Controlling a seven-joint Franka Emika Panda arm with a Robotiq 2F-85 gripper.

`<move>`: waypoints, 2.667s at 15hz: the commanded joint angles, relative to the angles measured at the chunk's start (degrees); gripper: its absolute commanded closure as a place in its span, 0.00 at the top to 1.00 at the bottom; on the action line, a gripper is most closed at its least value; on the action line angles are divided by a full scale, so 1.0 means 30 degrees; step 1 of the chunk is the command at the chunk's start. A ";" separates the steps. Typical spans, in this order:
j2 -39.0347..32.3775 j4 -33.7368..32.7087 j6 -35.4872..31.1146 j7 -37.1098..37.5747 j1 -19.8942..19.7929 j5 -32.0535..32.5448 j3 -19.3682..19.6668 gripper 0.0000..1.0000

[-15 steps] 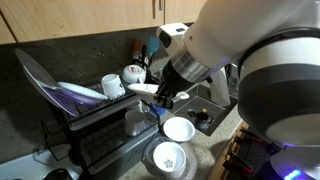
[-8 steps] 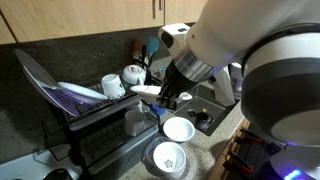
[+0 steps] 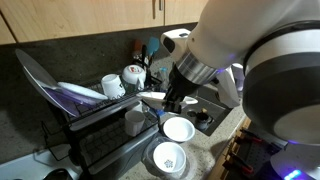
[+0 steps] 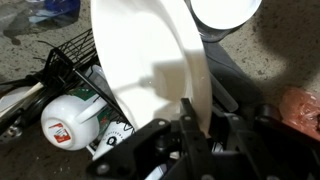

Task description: Put the white bowl on the dish rack on the counter

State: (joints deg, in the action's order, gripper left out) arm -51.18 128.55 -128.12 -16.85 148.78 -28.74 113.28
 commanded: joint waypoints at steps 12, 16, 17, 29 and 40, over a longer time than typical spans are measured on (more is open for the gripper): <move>0.0518 0.0206 0.1384 -0.0545 0.0117 0.0033 0.0903 0.04; 0.2198 0.0468 0.0918 0.0511 0.0522 0.1518 0.1014 0.04; 0.2458 0.0455 0.0965 0.0638 0.0587 0.1772 0.1056 0.04; 0.4795 0.0197 0.1129 0.0994 0.0214 0.2507 0.0862 0.04; 0.6720 0.0197 0.0391 0.1065 -0.0491 0.2413 0.0395 0.04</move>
State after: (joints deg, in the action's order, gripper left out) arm -33.04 130.42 -125.35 -15.37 147.86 -22.89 114.51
